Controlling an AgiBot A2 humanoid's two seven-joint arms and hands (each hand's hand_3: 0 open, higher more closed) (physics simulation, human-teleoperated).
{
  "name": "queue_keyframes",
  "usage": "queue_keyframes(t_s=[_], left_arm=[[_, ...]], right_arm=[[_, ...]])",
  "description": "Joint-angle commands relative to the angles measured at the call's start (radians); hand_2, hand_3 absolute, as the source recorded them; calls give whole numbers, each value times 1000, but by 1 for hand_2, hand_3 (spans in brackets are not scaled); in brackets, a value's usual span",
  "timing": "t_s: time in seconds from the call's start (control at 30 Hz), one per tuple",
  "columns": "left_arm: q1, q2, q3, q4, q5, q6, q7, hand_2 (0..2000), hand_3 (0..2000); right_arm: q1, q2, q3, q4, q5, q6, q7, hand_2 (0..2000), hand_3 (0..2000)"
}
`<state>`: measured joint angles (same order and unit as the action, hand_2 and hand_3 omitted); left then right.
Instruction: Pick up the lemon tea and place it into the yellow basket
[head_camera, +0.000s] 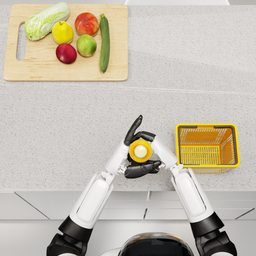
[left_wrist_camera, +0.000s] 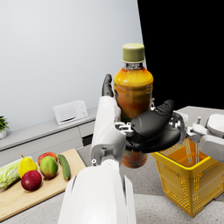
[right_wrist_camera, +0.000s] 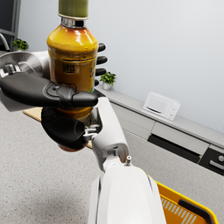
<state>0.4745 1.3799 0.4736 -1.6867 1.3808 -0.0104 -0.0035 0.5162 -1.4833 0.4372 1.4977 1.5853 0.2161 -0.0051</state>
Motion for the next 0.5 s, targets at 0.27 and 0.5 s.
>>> queue_keyframes(t_s=[0.27,0.5], left_arm=[[-84,-28,-421,-88,-2,10,3,0,0],[-81,-17,-409,-64,-2,10,3,0,0]], right_arm=[[-14,-5,-519,117,-3,-17,7,2000,2000],[-24,-1,-555,42,-3,-20,-209,2000,2000]])
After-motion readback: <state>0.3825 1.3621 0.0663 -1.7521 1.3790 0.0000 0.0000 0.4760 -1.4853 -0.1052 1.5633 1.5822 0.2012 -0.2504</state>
